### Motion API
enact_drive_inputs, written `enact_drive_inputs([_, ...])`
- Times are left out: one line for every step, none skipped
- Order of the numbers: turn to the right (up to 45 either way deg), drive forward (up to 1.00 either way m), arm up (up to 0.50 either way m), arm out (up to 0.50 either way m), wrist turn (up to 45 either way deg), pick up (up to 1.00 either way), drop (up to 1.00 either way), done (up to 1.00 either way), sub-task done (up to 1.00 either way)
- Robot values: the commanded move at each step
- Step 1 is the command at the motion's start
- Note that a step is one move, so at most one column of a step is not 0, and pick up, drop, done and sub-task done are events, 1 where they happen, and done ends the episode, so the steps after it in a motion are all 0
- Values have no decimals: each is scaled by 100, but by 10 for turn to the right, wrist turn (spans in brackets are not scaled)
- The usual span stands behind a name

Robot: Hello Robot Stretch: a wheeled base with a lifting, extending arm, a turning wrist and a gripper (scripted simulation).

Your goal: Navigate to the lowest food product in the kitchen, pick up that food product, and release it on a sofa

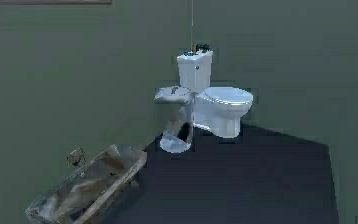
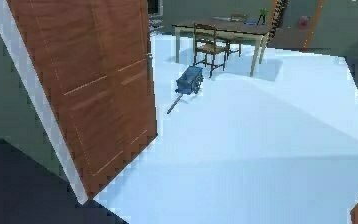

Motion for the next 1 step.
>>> enact_drive_inputs([450, 0, 0, 0, 0, 0, 0, 0, 0])
